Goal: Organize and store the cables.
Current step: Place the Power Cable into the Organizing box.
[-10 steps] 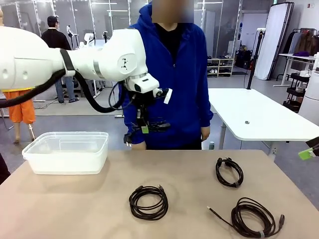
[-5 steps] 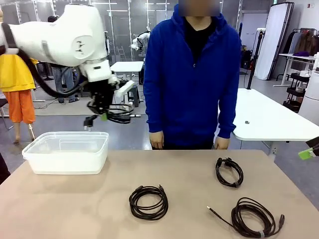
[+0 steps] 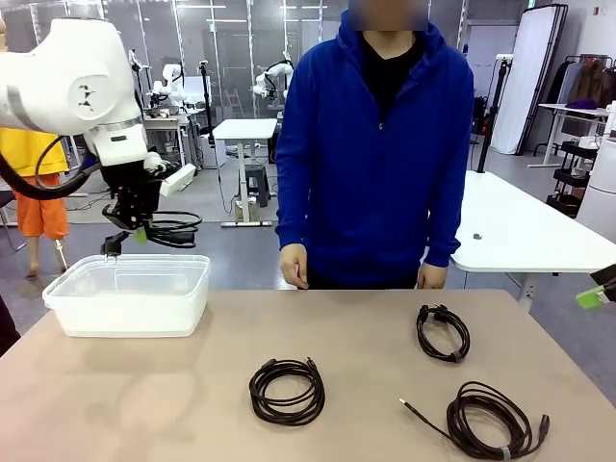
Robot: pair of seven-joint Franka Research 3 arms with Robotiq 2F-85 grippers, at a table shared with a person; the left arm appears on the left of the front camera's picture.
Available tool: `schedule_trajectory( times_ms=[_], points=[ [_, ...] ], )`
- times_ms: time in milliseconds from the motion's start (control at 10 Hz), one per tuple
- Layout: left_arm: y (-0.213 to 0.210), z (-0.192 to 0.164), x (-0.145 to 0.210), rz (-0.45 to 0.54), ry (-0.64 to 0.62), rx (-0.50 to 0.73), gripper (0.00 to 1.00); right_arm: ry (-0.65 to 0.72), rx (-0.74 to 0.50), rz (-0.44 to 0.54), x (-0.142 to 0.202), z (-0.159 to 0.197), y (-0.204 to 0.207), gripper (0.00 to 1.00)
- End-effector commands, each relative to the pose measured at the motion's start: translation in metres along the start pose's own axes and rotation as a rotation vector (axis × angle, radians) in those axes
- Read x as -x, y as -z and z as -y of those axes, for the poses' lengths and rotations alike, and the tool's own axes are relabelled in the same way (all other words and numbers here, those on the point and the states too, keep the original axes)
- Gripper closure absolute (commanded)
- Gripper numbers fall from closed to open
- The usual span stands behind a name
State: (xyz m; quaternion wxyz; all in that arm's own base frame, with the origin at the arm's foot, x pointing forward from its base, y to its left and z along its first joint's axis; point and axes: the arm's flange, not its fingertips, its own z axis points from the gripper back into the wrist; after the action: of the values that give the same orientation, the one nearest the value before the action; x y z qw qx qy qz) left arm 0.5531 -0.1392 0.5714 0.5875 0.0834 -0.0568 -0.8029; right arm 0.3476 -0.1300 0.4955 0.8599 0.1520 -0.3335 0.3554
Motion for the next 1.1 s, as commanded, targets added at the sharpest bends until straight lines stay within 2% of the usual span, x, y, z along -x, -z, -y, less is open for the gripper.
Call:
schedule_trajectory(
  times_ms=[0,500,600,700,800,1000],
  points=[
    [0.000,-0.006,-0.012,-0.018,0.020,-0.001,0.88,0.017,0.005,0.002,-0.002,0.000,-0.001,0.00],
    [0.000,-0.006,-0.012,-0.018,0.020,-0.001,0.88,0.017,0.005,0.002,-0.002,0.000,-0.001,0.00],
    [0.004,-0.002,-0.015,0.000,0.028,0.007,0.82,0.017,0.005,0.002,-0.002,0.000,-0.001,0.00],
    [0.010,-0.017,0.005,-0.007,0.016,-0.023,0.82,0.017,0.005,0.002,-0.002,0.000,-0.001,0.00],
    [0.020,-0.021,0.019,-0.018,0.067,-0.026,0.82,0.017,0.005,0.002,-0.002,0.000,-0.001,0.00],
    [0.040,-0.031,0.042,-0.036,0.016,-0.014,0.82,0.017,0.005,0.002,-0.002,0.000,-0.001,0.00]
  ],
)
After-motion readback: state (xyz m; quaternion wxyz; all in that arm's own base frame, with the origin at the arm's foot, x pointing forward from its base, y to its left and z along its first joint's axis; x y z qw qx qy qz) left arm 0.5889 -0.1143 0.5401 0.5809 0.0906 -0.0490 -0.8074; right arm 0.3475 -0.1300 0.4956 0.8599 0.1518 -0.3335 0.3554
